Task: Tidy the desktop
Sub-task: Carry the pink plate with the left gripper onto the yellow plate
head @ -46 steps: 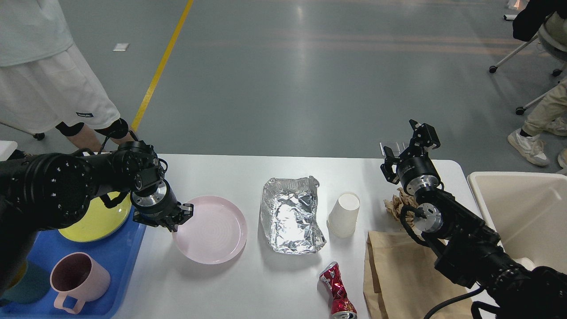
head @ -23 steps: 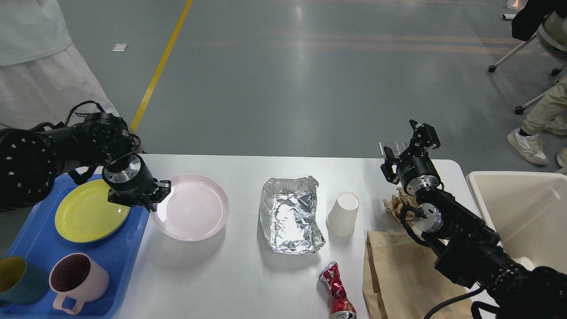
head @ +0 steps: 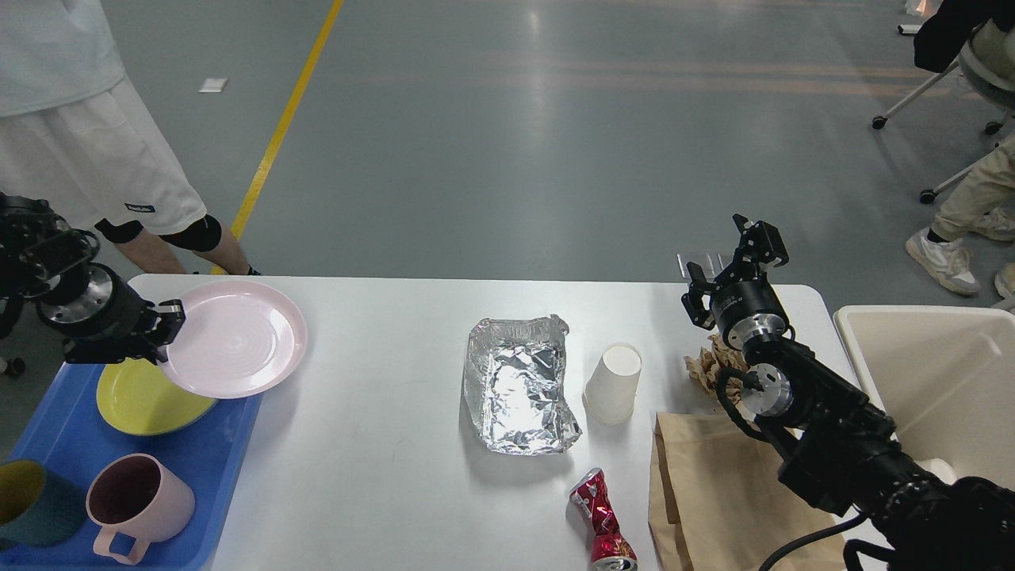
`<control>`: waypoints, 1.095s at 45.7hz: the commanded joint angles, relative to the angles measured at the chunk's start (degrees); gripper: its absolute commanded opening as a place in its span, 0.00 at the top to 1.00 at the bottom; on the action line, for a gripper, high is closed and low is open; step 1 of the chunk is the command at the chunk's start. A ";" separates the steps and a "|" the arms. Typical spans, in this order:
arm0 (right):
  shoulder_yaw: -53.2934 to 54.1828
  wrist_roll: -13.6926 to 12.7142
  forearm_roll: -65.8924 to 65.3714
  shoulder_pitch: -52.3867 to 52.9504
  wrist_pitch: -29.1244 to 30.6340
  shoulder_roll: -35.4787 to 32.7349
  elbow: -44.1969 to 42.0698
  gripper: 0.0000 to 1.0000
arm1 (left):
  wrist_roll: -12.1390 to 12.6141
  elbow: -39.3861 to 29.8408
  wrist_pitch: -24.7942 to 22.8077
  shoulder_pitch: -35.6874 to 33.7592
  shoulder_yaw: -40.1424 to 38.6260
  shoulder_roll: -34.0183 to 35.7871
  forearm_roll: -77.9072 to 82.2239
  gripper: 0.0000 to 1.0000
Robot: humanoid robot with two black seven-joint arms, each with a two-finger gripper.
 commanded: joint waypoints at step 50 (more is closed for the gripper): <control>0.02 0.00 0.00 -0.01 0.00 0.00 0.02 0.00 | -0.05 22.04 0.12 16.84 -3.91 -0.84 -0.34 0.95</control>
